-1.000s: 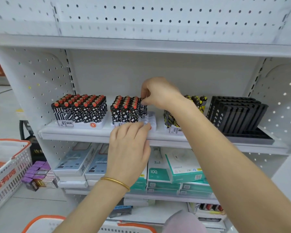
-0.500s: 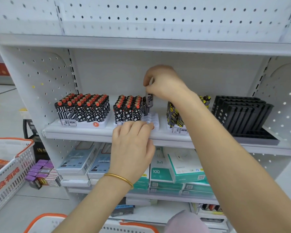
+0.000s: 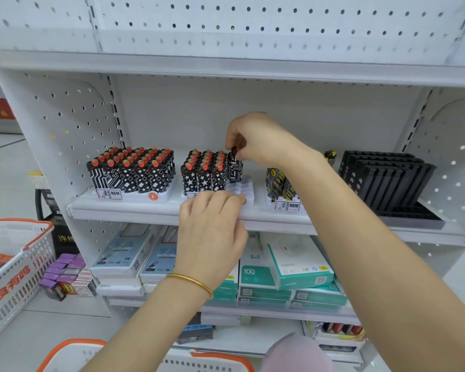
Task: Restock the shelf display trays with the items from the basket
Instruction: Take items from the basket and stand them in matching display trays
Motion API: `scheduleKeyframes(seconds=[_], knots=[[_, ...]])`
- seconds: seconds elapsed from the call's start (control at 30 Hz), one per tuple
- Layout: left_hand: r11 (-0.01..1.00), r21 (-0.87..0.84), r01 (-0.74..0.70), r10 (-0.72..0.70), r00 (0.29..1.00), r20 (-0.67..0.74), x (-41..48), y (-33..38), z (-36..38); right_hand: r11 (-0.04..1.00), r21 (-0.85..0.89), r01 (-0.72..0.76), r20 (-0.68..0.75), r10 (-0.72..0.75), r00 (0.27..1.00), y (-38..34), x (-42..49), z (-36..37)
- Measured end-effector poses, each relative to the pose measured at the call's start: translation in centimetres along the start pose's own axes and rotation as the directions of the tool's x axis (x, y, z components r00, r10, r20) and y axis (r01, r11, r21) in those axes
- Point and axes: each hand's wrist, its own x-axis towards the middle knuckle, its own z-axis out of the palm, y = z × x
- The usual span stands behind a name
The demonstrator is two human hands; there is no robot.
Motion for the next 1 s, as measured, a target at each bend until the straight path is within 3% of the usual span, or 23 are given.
scheduleKeyframes(seconds=[0.4, 0.5, 0.63, 0.77, 0.87, 0.93, 1.0], knots=[[1.000, 0.007, -0.017, 0.017, 1.000, 0.018, -0.2, -0.1, 0.1, 0.996, -0.089, 0.005, -0.057, -0.010, 0.998, 0.2, 1.0, 2.3], [0.999, 0.020, -0.025, 0.025, 1.000, 0.016, -0.3, -0.3, 0.1, 0.997, -0.079, -0.006, -0.143, -0.006, 0.990, -0.1, -0.5, 1.5], [0.994, 0.020, -0.104, 0.104, 0.995, 0.011, -0.7, -0.4, -0.5, 0.999, 0.032, 0.010, -0.329, 0.001, 0.944, -1.4, -5.7, 0.4], [0.983, -0.058, -0.175, 0.164, 0.973, -0.163, -4.6, -0.3, -1.8, 0.957, 0.259, 0.133, -0.434, -0.008, 0.901, -3.8, -13.2, 3.7], [0.981, -0.130, -0.142, 0.125, 0.983, -0.131, -11.0, -1.6, -1.3, 0.872, 0.476, 0.115, -0.306, 0.042, 0.951, -5.4, -17.4, 9.8], [0.990, -0.139, -0.019, 0.027, 0.998, 0.052, -16.9, -3.9, 0.8, 0.844, 0.537, -0.005, -0.080, 0.057, 0.995, -6.2, -19.2, 15.6], [0.984, -0.120, 0.133, -0.097, 0.959, 0.267, -23.3, -6.4, 3.4, 0.826, 0.537, -0.172, 0.183, 0.085, 0.979, -6.8, -20.7, 22.3]])
